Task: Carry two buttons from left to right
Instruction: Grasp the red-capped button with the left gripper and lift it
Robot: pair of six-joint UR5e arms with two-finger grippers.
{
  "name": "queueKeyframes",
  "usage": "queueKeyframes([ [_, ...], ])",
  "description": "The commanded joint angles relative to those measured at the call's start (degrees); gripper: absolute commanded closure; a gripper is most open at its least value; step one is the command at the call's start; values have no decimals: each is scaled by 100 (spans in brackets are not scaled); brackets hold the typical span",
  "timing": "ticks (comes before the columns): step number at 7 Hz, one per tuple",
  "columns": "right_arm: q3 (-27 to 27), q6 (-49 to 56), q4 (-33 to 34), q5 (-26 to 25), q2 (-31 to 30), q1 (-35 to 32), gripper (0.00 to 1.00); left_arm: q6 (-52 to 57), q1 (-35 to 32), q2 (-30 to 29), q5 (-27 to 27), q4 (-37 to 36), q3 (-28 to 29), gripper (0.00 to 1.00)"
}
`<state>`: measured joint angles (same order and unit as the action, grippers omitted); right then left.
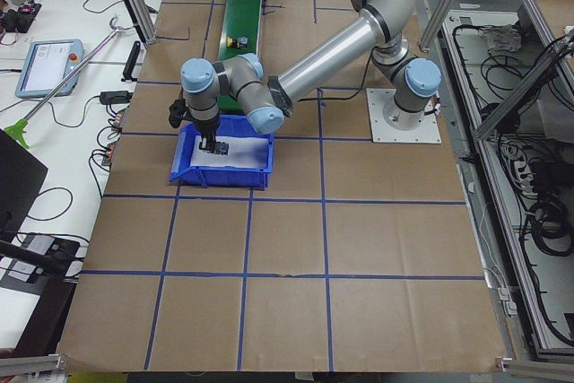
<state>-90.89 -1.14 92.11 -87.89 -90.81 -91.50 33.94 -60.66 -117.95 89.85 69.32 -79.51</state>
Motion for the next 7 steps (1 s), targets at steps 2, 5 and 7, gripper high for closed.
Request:
queueKeyframes([
  [2, 1, 0, 0, 0, 1, 0, 0, -167, -68, 386, 24, 1145, 516, 87],
  [5, -8, 0, 0, 0, 2, 0, 0, -370, -322, 448, 24, 1145, 401, 87],
  [7, -8, 0, 0, 0, 2, 0, 0, -763, -700, 440, 41, 1145, 366, 87],
])
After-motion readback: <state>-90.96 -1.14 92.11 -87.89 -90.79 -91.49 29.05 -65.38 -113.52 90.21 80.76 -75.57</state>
